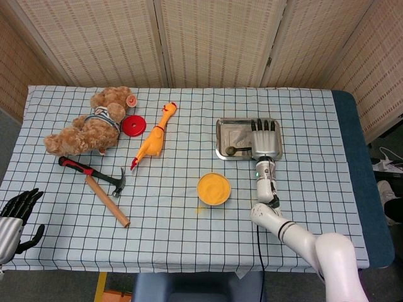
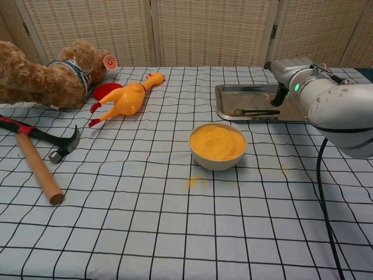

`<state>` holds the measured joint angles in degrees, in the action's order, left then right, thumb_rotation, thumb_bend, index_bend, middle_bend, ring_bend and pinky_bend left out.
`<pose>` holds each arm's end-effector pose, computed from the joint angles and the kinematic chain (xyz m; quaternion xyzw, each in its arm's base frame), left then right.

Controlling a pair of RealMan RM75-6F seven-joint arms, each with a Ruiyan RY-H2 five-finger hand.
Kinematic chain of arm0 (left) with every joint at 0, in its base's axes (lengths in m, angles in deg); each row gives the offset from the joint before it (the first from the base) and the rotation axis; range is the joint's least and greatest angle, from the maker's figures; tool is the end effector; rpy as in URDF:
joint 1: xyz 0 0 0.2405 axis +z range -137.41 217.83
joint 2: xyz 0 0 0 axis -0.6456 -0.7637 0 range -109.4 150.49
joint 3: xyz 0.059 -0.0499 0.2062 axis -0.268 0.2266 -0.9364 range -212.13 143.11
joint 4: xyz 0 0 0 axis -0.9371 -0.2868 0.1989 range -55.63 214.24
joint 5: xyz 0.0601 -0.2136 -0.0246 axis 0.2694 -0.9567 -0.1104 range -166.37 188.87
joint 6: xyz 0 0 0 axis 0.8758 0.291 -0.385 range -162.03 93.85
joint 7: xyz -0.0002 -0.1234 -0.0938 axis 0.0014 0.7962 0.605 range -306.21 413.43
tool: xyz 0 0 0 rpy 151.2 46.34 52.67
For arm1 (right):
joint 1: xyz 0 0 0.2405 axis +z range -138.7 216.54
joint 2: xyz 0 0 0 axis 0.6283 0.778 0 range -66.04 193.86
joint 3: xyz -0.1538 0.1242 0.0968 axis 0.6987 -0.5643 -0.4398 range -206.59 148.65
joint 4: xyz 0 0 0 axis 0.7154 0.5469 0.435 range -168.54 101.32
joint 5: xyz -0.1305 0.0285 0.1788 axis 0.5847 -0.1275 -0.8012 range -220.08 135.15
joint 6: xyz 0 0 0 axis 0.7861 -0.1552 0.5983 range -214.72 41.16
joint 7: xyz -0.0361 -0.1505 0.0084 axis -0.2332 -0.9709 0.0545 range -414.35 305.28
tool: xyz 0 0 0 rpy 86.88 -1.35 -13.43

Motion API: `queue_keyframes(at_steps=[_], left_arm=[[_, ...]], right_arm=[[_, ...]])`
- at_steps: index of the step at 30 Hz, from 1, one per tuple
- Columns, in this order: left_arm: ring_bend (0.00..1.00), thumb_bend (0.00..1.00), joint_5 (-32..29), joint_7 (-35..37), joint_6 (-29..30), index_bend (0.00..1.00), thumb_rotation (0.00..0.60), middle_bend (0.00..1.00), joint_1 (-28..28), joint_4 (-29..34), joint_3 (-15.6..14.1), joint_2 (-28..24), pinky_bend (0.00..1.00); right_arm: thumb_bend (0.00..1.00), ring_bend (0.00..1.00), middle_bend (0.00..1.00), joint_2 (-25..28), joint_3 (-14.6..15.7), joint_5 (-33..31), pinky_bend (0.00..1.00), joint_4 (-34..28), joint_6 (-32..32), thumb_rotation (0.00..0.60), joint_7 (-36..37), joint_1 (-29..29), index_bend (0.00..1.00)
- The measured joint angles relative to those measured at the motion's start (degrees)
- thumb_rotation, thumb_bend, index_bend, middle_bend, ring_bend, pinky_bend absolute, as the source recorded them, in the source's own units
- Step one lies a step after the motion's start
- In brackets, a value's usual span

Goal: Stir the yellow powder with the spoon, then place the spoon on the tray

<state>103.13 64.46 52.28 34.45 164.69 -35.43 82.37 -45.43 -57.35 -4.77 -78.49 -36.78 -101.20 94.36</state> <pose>-0.3004 0.1819 0.1436 -0.6279 -0.3850 -0.4020 0.5439 -0.1399 -0.4507 -0.0313 0.6407 -0.3750 0.2399 0.6255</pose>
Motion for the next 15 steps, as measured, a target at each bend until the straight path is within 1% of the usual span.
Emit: queue_keyframes(at_steps=[1, 2, 5, 6, 8, 9, 11, 12, 13, 14, 15], left_arm=[[0.0, 0.46, -0.1, -0.1, 0.0, 0.0, 0.6, 0.0, 0.0, 0.0, 0.0, 0.0, 0.1], [0.0, 0.46, -0.2, -0.3, 0.0, 0.0, 0.6, 0.0, 0.0, 0.1, 0.1, 0.0, 0.1], [0.0, 0.46, -0.6, -0.9, 0.0, 0.0, 0.6, 0.0, 0.1, 0.2, 0.3, 0.2, 0.1], [0.0, 0.46, -0.7, -1.2, 0.1, 0.0, 0.6, 0.0, 0.1, 0.3, 0.4, 0.3, 0.1], [0.0, 0.46, -1.0, -1.7, 0.2, 0.0, 0.6, 0.0, 0.2, 0.3, 0.5, 0.4, 0.1], [0.0, 0.46, -1.2, -2.1, 0.3, 0.0, 0.6, 0.0, 0.2, 0.3, 0.7, 0.6, 0.1], [0.0, 0.46, -1.4, -2.7, 0.4, 0.0, 0.6, 0.0, 0.3, 0.4, 0.9, 0.8, 0.1], [0.0, 0.46, -1.6, -3.2, 0.4, 0.0, 0.6, 0.0, 0.3, 0.4, 1.0, 1.0, 0.1], [0.0, 0.46, -1.8, -3.6, 0.4, 0.0, 0.6, 0.0, 0.3, 0.4, 1.2, 1.1, 0.09], [0.0, 0.46, -2.0, -4.0, 0.4, 0.0, 0.6, 0.0, 0.3, 0.4, 1.3, 1.3, 0.08], [0.0, 0.46, -2.3, -4.6, 0.4, 0.0, 0.6, 0.0, 0.3, 0.5, 1.5, 1.5, 0.07]], right_arm=[[0.26, 0.0, 0.02, 1.6, 0.3, 0.7, 0.0, -3.8, 1.2, 0.6, 0.4, -1.1, 0.0], [0.26, 0.0, 0.02, 3.9, 0.8, 1.7, 0.0, -9.4, 2.8, 0.6, 1.0, -2.8, 0.0], [0.26, 0.0, 0.01, 9.9, 2.6, 4.8, 0.0, -23.0, 6.9, 0.6, 2.7, -7.5, 0.0], [0.26, 0.0, 0.01, 12.8, 3.8, 6.7, 0.0, -29.3, 8.9, 0.6, 3.7, -9.9, 0.0], [0.26, 0.0, 0.01, 17.6, 6.3, 10.3, 0.0, -38.4, 12.2, 0.6, 5.3, -14.0, 0.0], [0.26, 0.0, 0.01, 21.0, 8.4, 13.3, 0.0, -43.9, 14.8, 0.6, 6.5, -17.2, 0.0], [0.26, 0.0, 0.01, 25.6, 12.3, 18.8, 0.0, -50.7, 18.5, 0.6, 8.3, -22.0, 0.0], [0.26, 0.0, 0.01, 28.0, 15.2, 22.7, 0.0, -54.1, 21.0, 0.6, 9.4, -24.9, 0.0], [0.26, 0.0, 0.01, 29.6, 17.5, 25.8, 0.0, -56.1, 23.0, 0.6, 10.2, -27.1, 0.0], [0.26, 0.0, 0.0, 31.3, 20.5, 29.8, 0.0, -57.9, 25.7, 0.6, 11.1, -30.0, 0.0], [0.26, 0.0, 0.0, 32.4, 22.8, 32.8, 0.0, -58.6, 27.7, 0.6, 11.8, -32.2, 0.0]])
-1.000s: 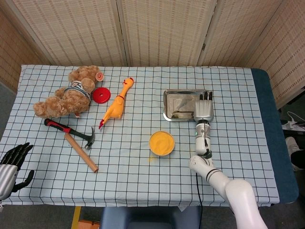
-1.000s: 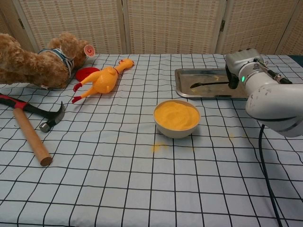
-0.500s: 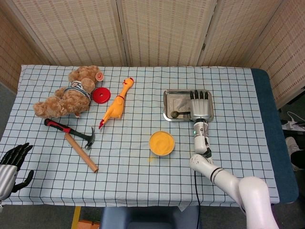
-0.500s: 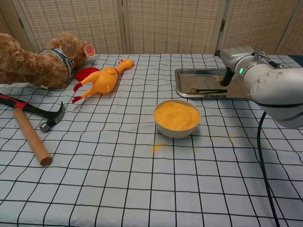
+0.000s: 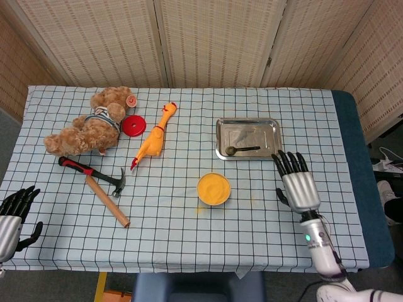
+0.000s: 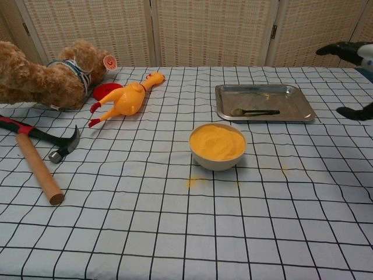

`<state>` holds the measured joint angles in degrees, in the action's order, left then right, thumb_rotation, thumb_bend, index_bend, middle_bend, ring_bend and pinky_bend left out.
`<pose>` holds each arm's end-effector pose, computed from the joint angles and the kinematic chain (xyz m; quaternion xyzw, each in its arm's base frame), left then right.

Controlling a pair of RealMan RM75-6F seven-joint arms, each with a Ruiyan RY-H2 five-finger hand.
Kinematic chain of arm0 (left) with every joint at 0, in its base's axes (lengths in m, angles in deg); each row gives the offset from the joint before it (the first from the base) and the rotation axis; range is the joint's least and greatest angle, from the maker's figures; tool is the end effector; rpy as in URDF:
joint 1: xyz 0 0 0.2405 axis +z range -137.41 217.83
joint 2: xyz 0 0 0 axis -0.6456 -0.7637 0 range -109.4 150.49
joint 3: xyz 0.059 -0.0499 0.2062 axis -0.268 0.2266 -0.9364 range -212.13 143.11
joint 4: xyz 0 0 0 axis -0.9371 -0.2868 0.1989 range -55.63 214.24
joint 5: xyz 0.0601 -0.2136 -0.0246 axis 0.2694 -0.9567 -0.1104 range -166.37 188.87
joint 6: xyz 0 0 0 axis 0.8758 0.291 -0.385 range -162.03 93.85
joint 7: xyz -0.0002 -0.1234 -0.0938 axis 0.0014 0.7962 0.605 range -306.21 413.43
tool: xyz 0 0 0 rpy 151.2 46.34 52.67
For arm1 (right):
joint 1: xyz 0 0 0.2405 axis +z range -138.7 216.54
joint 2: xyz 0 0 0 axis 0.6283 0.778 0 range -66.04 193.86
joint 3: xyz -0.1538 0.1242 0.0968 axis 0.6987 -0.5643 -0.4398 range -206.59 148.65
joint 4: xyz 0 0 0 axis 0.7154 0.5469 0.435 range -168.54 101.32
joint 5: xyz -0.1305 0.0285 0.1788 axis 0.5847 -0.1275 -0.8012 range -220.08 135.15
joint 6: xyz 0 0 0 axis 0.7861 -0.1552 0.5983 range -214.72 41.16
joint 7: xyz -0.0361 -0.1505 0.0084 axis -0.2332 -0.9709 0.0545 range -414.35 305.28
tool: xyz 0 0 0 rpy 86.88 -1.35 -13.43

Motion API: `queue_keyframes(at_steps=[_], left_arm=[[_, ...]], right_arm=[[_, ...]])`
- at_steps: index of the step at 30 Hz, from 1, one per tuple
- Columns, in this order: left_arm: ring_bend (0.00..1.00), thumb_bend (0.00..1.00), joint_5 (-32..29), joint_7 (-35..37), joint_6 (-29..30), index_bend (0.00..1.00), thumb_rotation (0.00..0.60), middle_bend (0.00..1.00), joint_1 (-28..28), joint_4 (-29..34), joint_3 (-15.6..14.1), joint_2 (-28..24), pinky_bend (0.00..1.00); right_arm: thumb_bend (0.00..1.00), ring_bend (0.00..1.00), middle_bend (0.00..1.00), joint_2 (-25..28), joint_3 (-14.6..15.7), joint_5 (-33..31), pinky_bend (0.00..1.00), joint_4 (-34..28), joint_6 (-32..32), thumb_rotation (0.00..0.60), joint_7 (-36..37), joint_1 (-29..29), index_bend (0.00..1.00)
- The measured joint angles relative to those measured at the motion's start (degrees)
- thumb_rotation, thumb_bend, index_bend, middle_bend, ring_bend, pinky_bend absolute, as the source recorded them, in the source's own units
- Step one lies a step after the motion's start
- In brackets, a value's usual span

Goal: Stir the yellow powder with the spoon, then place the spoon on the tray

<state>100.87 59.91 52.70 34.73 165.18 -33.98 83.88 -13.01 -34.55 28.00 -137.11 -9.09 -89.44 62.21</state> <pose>-0.2992 0.1863 0.1419 -0.6179 -0.3693 -0.3944 0.5712 -0.1724 -0.2565 0.0485 0.6751 -0.3282 0.3436 0.5643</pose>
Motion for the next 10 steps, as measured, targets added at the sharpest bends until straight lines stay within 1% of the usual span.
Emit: queue_keyframes(at_steps=[2, 3, 4, 6, 8, 10], left_arm=[[0.0, 0.46, -0.2, -0.5, 0.2, 0.0, 0.6, 0.0, 0.0, -0.1, 0.2, 0.3, 0.04], [0.0, 0.46, 0.1, -0.7, 0.7, 0.0, 0.6, 0.0, 0.0, -0.4, 0.4, 0.8, 0.04], [0.0, 0.46, 0.4, -0.9, 1.1, 0.0, 0.6, 0.0, 0.0, -0.8, 0.5, 1.2, 0.03], [0.0, 0.46, 0.9, -1.3, 1.9, 0.0, 0.6, 0.0, 0.0, -1.7, 0.6, 1.9, 0.03], [0.0, 0.46, 1.1, -1.6, 2.1, 0.0, 0.6, 0.0, 0.1, -1.9, 0.6, 2.2, 0.04], [0.0, 0.46, 1.1, -2.1, 2.1, 0.0, 0.6, 0.0, 0.2, -1.9, 0.6, 2.3, 0.05]], right_arm=[[0.26, 0.0, 0.0, 1.6, 4.4, 5.6, 0.0, -0.2, 4.1, 0.6, 1.2, -4.1, 0.0], [0.26, 0.0, 0.0, 2.0, 6.9, 8.7, 0.0, 0.7, 6.7, 0.6, 1.4, -6.6, 0.0], [0.26, 0.0, 0.0, 2.0, 8.2, 10.5, 0.0, 1.9, 8.5, 0.6, 1.2, -8.1, 0.0], [0.26, 0.0, 0.0, 1.6, 9.9, 12.9, 0.0, 5.1, 12.2, 0.6, 0.4, -11.0, 0.0], [0.26, 0.0, 0.0, 1.3, 10.6, 13.8, 0.0, 7.5, 14.3, 0.6, 0.4, -13.0, 0.0], [0.26, 0.0, 0.0, 1.1, 10.8, 14.5, 0.0, 8.9, 15.5, 0.6, 2.3, -14.6, 0.0]])
